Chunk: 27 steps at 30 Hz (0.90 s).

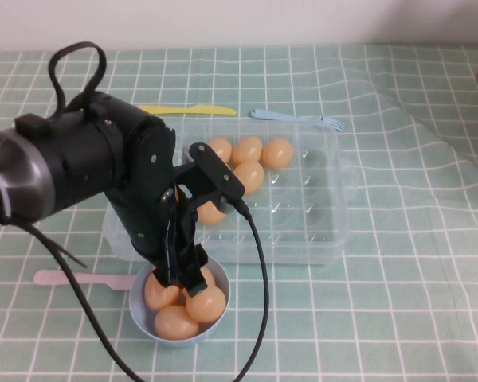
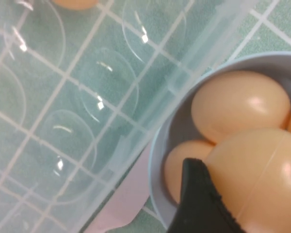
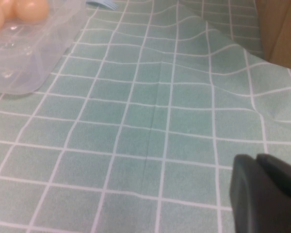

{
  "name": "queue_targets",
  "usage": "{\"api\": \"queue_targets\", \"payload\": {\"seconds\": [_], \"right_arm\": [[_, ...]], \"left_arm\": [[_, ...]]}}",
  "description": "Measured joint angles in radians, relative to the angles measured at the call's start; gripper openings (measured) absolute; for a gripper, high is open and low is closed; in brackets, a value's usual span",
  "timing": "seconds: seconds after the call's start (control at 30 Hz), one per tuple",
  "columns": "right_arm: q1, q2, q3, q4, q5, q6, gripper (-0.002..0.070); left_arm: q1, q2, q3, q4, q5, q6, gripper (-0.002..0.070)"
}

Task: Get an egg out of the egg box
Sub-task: Place the egg in the bowl

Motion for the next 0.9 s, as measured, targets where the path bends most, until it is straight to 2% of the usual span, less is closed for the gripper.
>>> {"api": "queue_targets", "payload": {"seconds": [0.43,0.6,0.7,0.9], "right_arm": [[0.0,0.0,0.0,0.0,0.0,0.0,-0.0017],[0.0,0.0,0.0,0.0,0.0,0.0,-0.0017],[0.0,0.0,0.0,0.0,0.0,0.0,-0.0017],[0.0,-0.002,0.0,0.0,0.0,0.0,-0.0017]], "left_arm": [[0.0,0.039,0.0,0.003,-0.007,0.004,0.0358],[0.0,0.039,0.0,0.005,-0.007,0.004,0.0424],[0.0,0.035,0.0,0.006,-0.009,0.002,0.0491],[0.0,-0.038,0.0,0.018,-0.009,0.002,0.0526]]}}
